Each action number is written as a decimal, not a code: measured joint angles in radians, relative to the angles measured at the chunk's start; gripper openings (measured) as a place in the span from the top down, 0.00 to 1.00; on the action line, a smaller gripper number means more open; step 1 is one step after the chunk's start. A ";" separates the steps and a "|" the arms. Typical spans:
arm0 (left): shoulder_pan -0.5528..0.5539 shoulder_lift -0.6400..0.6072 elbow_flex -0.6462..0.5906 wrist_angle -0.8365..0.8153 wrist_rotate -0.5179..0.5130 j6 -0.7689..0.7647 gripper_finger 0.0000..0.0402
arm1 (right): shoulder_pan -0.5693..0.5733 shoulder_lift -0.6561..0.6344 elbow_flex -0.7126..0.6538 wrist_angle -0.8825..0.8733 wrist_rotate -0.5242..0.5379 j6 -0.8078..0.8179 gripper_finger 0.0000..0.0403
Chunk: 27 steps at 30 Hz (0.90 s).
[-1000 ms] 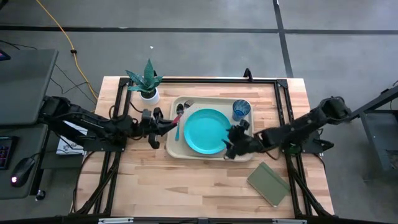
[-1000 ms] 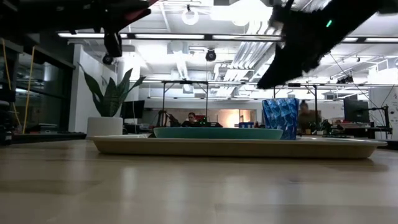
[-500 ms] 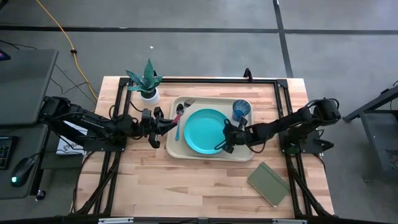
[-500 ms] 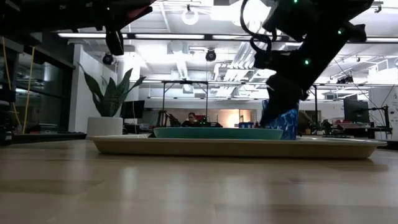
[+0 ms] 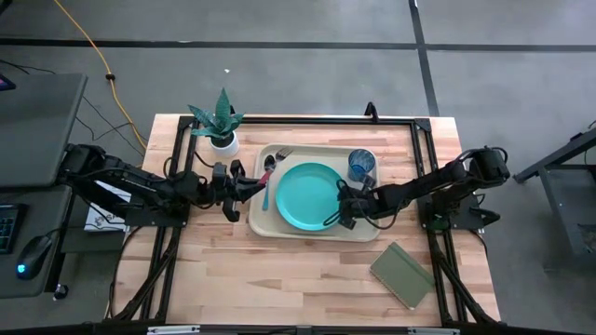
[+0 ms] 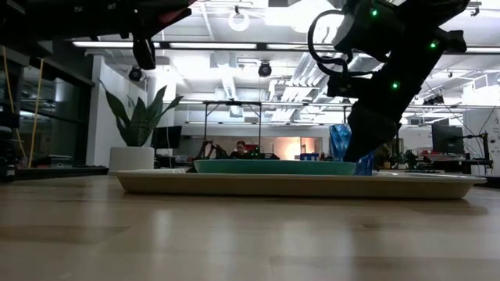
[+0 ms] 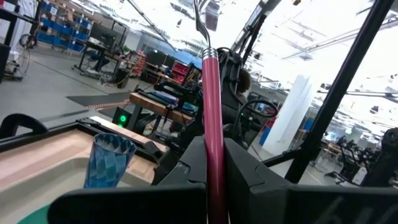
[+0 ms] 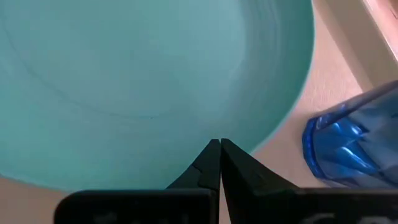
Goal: Pick and place plate/cup/fork/spoon on tray
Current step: Put the red fork to the right of the blue spoon on the light brown serving tray
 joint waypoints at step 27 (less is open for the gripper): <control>0.000 0.000 0.000 0.000 -0.032 0.044 1.00 | 0.073 -0.166 0.000 -0.095 0.079 0.053 1.00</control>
